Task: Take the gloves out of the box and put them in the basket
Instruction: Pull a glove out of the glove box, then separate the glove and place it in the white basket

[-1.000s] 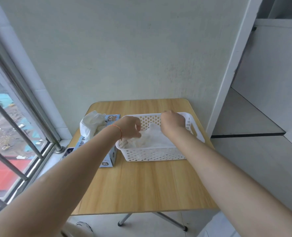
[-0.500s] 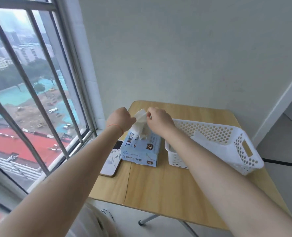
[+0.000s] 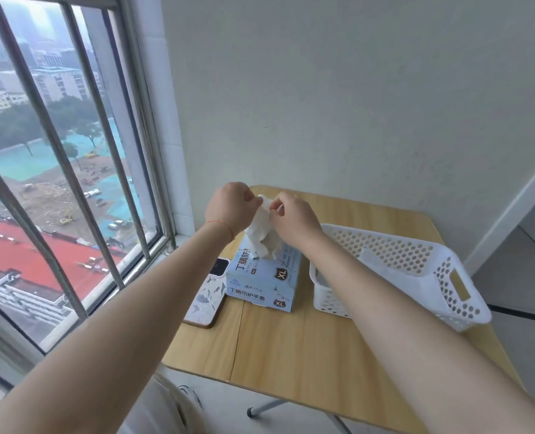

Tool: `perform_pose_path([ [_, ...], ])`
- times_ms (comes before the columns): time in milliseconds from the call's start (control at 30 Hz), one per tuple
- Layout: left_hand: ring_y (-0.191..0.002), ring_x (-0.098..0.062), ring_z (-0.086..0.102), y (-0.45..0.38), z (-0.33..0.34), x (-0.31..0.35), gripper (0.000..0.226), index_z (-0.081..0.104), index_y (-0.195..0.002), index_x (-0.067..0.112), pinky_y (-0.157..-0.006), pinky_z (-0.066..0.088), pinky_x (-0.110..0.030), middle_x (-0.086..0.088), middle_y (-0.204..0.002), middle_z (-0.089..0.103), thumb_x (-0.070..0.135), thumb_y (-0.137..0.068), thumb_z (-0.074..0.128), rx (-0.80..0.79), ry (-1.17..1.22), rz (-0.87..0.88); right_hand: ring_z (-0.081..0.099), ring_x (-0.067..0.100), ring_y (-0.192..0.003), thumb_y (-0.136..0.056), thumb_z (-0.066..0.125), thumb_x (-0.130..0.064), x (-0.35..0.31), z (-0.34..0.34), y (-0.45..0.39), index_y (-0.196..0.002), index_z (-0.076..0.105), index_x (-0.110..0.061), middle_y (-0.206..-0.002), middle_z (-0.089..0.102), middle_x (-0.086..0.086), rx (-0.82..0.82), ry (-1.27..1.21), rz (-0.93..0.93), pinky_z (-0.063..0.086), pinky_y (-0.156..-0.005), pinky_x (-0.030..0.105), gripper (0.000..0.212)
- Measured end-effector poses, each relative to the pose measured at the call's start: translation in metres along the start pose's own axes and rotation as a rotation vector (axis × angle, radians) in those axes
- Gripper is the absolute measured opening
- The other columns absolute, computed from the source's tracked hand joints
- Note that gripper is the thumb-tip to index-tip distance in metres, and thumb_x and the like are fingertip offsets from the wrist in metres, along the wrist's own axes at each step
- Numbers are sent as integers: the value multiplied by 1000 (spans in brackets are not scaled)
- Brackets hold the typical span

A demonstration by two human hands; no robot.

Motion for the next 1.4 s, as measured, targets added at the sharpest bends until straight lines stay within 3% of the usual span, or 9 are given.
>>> perform_pose_path([
  [133, -87, -30, 62, -1, -5, 22, 26, 71, -91, 6, -71, 49, -34, -8, -92, 70, 27, -95, 56, 91, -22, 117, 56, 18, -90, -92, 47, -19, 2, -9, 0, -99, 59, -16, -101, 59, 0, 49, -77, 21, 45, -72, 31, 14],
  [300, -71, -9, 58, -6, -14, 48, 10, 70, -81, 17, -60, 42, -21, 7, -77, 66, 26, -83, 71, 107, 201, 127, 58, 18, -85, -93, 43, -14, 3, -22, 4, -107, 56, -13, -101, 60, 2, 135, -272, 64, 43, -65, 28, 19],
  [500, -68, -8, 60, 6, -5, 33, 7, 75, -85, 9, -59, 48, -16, -2, -83, 72, 11, -80, 79, -240, 274, 82, 51, 15, -72, -86, 37, -4, 11, -42, 10, -97, 56, -13, -84, 54, -1, 288, -425, 166, 39, -59, 25, 24],
  [633, -74, -15, 64, 18, -2, 22, 8, 76, -89, 12, -62, 57, -20, 0, -83, 72, 6, -84, 73, -407, 294, 119, 49, 11, -69, -85, 39, -4, 14, -43, 13, -97, 58, -12, -84, 53, -3, 262, -408, 213, 35, -55, 21, 24],
  [767, -74, -8, 64, 30, -5, 20, 8, 78, -86, 16, -68, 55, -24, 0, -85, 75, 22, -84, 73, -611, 213, 125, 55, 17, -84, -90, 42, -12, 16, -39, 12, -101, 63, -8, -97, 62, 0, 107, -299, 261, 41, -63, 25, 24],
  [967, -64, -15, 59, 22, -3, 4, 6, 70, -82, 11, -55, 43, -23, -1, -72, 66, 16, -84, 68, -331, 168, 28, 48, 21, -74, -86, 49, -15, 13, -22, 20, -80, 63, -13, -80, 51, 4, -255, -37, 255, 37, -62, 27, 15],
  [1100, -65, -14, 60, 30, 6, -6, 21, 68, -96, 19, -57, 44, -23, 3, -79, 61, 25, -78, 78, -430, 35, 10, 60, 22, -91, -87, 60, -17, 9, -21, 26, -109, 69, -7, -104, 65, 9, -361, 127, 207, 41, -69, 26, 25],
  [1233, -70, -13, 59, 31, 11, -10, 17, 67, -83, 27, -62, 44, -24, 1, -86, 63, 26, -74, 81, -441, -44, 25, 63, 24, -99, -85, 64, -12, 9, -24, 27, -111, 70, -6, -113, 67, 9, -335, 150, 189, 50, -75, 35, 28],
  [1400, -68, -9, 50, 29, 5, 1, 17, 72, -84, 20, -57, 38, -21, 4, -80, 59, 33, -77, 81, -435, 14, 54, 54, 16, -81, -82, 60, -14, 10, -43, 25, -96, 60, -15, -91, 57, -3, -135, -69, 153, 41, -61, 25, 13],
])
Point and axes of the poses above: each hand's wrist, its own y-axis away from the middle knuckle, its own z-axis out of the palm, x = y × z, the point moved 2 cm from there along -y, towards the middle knuckle
